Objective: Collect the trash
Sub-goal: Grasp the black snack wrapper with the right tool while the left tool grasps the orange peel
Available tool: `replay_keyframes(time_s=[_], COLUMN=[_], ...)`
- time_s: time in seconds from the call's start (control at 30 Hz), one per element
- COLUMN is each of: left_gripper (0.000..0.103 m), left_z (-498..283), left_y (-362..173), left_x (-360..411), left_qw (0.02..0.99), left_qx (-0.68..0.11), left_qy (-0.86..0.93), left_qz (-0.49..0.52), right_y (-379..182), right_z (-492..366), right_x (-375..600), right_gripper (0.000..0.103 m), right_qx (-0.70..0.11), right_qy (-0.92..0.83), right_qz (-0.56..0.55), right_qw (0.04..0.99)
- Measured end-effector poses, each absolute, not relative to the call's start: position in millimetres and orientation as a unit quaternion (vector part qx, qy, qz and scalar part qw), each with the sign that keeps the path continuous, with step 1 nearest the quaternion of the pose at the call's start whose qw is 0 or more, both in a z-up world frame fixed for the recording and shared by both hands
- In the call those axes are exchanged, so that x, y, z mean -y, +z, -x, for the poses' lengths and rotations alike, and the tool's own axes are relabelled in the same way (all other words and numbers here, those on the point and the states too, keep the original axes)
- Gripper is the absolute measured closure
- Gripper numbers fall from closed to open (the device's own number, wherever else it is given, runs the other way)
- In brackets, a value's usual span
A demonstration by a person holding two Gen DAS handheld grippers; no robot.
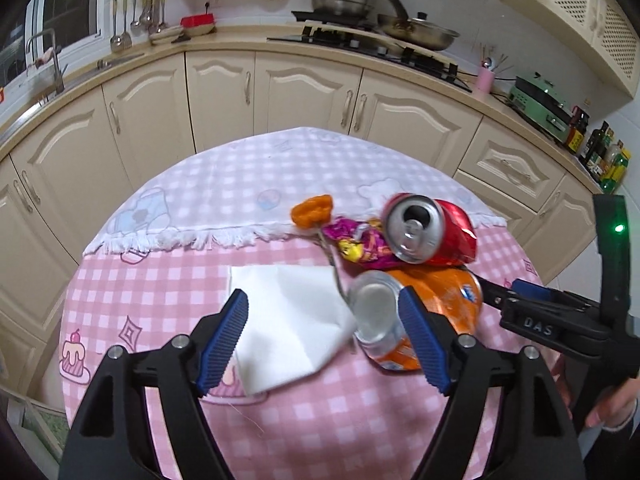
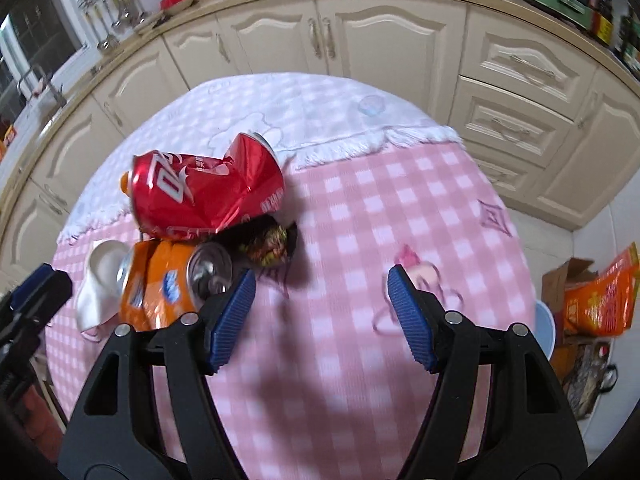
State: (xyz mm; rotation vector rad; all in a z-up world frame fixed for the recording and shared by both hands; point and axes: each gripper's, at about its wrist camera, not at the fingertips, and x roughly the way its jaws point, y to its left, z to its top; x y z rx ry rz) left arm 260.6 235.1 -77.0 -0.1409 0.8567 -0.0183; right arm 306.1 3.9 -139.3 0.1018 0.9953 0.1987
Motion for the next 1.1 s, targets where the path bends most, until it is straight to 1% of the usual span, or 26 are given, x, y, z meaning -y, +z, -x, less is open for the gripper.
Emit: replay_keyframes(time_s=[0.13,0.2,0.23,0.27,0.4,0.47,0.53,0.6,0.67,0.9,1.03,1.07,1.1], left_gripper=[0.026,0.026,0.026,0.026,0.026,0.026,0.026,0.026,0.026,0.026,0.026,0.026,0.026], left_z=[-271.7,-277.7,-280.7,-283.0,-288.7,-290.6,-293.5,-296.4,-298.2,-303.9,-304.3,-305.2,-305.2], left_y=[-81.5,-83.7,-84.7,-85.2,-86.6,-88.2,-89.9,-91.4,-92.7,-94.8,-94.2,-94.5,-95.1], left_x=[-247.5,-251.7,-253.1,-253.6,-255.5,-256.5,-256.7,-258.3,-260.6,-265.9,-265.6,-265.8,-265.7], left_qw=[0.901,0.897,0.895,0.894,0.891,0.891,0.889,0.886,0.885,0.881,0.883,0.883,0.883], left_qx=[-0.427,-0.433,-0.436,-0.438,-0.443,-0.444,-0.448,-0.453,-0.456,-0.464,-0.46,-0.46,-0.46], left_qy=[-0.007,-0.007,-0.008,-0.008,-0.016,-0.017,-0.012,-0.008,-0.006,-0.001,-0.005,-0.007,-0.008], left_qz=[0.083,0.089,0.091,0.092,0.096,0.096,0.093,0.093,0.095,0.097,0.096,0.095,0.094], right_y=[-143.5,-143.8,-143.9,-143.7,-148.6,-148.9,-149.3,-149.0,-149.4,-141.4,-135.2,-135.4,-136.3], right_z=[-317.7,-323.5,-326.8,-330.2,-343.5,-347.7,-350.2,-348.8,-346.1,-322.9,-306.5,-300.8,-298.0], right_x=[-15.8,-18.7,-20.7,-24.4,-25.8,-29.2,-31.1,-33.1,-31.0,-14.2,-1.7,2.6,4.4], right_gripper=[0.037,0.044,0.051,0.056,0.057,0.064,0.082,0.09,0.092,0.095,0.095,0.092,0.092], right_qx=[-0.472,-0.473,-0.473,-0.473,-0.476,-0.473,-0.472,-0.467,-0.465,-0.453,-0.452,-0.453,-0.455], right_qy=[0.12,0.13,0.141,0.146,0.15,0.149,0.155,0.155,0.158,0.161,0.171,0.173,0.172], right_qz=[-0.028,-0.03,-0.029,-0.025,-0.02,-0.005,-0.003,0.004,-0.006,-0.039,-0.038,-0.036,-0.031], right_qw=[0.873,0.871,0.869,0.868,0.866,0.869,0.868,0.871,0.871,0.876,0.875,0.874,0.873])
